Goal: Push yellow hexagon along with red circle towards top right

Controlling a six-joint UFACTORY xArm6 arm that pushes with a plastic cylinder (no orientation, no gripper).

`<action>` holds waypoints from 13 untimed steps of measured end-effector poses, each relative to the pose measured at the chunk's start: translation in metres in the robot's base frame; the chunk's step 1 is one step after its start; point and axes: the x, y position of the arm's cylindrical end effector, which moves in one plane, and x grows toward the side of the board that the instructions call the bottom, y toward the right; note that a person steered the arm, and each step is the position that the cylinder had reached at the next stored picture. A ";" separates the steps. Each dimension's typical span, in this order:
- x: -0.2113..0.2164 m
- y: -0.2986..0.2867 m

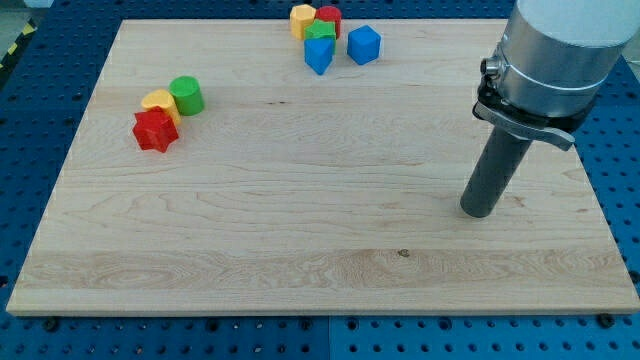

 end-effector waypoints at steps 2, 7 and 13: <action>-0.022 -0.030; -0.178 -0.225; -0.328 -0.284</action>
